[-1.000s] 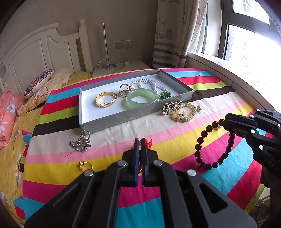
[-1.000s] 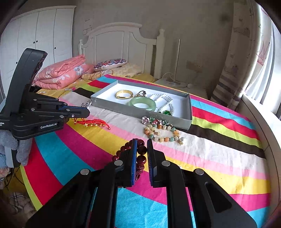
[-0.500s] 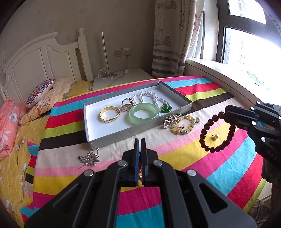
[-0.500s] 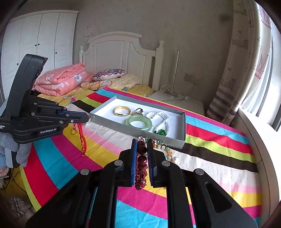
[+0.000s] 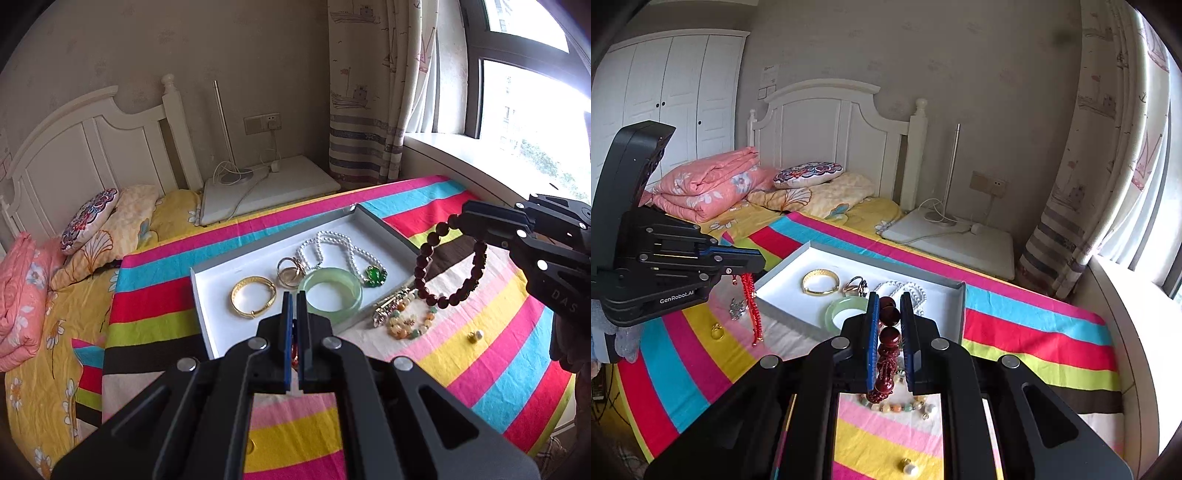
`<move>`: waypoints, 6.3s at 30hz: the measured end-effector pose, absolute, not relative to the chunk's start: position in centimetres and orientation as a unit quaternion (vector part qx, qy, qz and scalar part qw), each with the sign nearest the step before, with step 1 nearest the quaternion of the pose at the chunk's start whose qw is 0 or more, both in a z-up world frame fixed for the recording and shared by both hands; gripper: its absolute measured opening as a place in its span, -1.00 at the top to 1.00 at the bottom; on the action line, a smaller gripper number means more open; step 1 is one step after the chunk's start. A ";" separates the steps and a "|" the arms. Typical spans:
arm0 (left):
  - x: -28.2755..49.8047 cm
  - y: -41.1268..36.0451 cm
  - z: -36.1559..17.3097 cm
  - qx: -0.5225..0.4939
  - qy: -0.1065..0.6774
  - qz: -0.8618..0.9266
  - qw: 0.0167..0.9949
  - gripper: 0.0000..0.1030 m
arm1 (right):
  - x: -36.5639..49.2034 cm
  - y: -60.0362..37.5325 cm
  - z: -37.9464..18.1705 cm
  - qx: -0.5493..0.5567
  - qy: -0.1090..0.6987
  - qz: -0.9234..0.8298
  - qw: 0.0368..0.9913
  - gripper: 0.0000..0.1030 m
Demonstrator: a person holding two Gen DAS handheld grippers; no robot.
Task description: Organize jewelry
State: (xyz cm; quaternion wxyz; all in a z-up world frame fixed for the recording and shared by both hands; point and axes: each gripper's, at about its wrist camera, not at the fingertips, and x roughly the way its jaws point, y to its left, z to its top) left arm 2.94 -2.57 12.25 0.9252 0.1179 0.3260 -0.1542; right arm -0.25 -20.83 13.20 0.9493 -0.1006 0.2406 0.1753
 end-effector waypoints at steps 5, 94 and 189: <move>6.6 -2.3 12.4 0.118 0.334 -0.140 0.925 0.98 | 3.7 -20.9 12.8 -0.104 0.254 0.163 0.948 0.76; -3.7 2.8 0.9 -0.055 0.423 -0.095 0.899 -0.95 | 4.0 -13.2 2.6 -0.163 0.469 0.270 0.825 0.19; -4.3 8.1 2.7 -0.085 0.444 -0.089 0.888 -0.55 | -8.6 -20.0 2.5 -0.071 0.379 0.266 0.884 0.52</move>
